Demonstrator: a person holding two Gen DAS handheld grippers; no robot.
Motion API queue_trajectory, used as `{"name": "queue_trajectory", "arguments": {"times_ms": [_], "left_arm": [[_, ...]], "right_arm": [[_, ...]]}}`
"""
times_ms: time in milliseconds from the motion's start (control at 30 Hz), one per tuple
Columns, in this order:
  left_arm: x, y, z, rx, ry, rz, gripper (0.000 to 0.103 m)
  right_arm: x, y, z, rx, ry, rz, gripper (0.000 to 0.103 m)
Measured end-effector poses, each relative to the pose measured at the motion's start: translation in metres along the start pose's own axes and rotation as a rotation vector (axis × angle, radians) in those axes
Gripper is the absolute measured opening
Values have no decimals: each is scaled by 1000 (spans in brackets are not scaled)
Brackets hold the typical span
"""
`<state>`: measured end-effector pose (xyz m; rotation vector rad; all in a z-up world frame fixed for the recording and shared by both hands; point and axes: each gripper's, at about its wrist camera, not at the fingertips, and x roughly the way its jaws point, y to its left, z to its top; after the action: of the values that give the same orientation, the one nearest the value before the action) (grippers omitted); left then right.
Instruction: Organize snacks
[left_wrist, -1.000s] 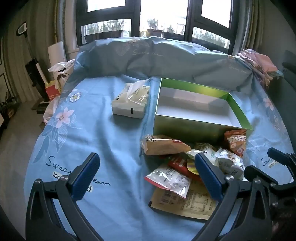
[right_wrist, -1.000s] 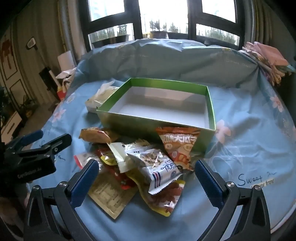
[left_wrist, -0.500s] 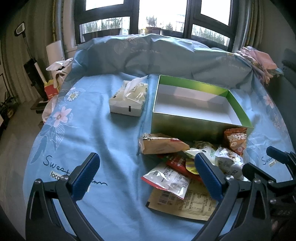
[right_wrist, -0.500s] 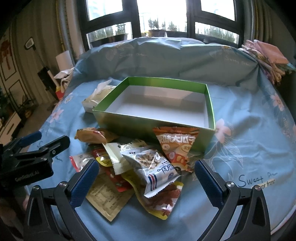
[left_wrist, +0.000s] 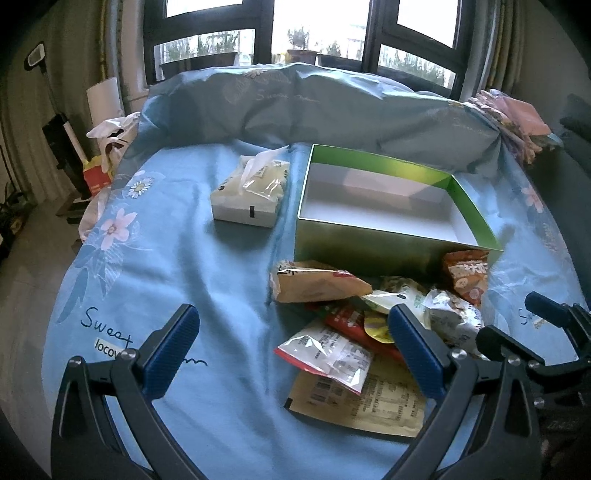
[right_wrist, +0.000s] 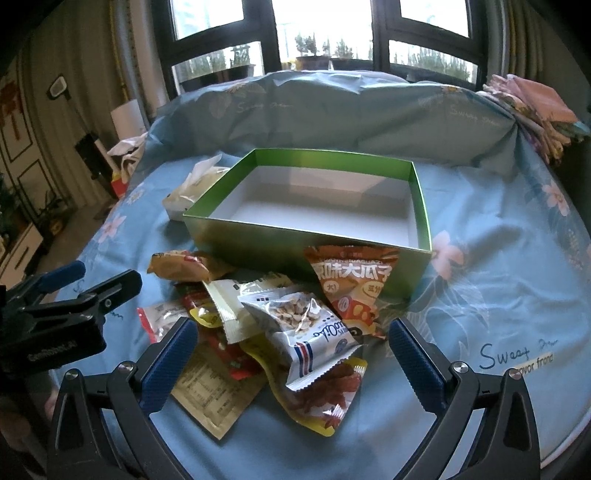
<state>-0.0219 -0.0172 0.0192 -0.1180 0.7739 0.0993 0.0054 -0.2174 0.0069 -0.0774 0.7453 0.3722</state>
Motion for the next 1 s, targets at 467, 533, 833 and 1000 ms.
{"name": "queue_trajectory", "arguments": {"times_ms": [467,533,833,1000], "left_arm": [[32,25,-26,-185,251,-352,102],[35,27,-30,-203,273,-361,101],[37,23,-38,-159,307,-372,97],[51,15,-45,-99,338,-338,80]], "right_arm": [[6,6,-34,65,59,219,103],[8,8,-39,73,85,249,103],[22,18,-63,66,226,282,103],[28,30,-66,53,240,318,99]]}}
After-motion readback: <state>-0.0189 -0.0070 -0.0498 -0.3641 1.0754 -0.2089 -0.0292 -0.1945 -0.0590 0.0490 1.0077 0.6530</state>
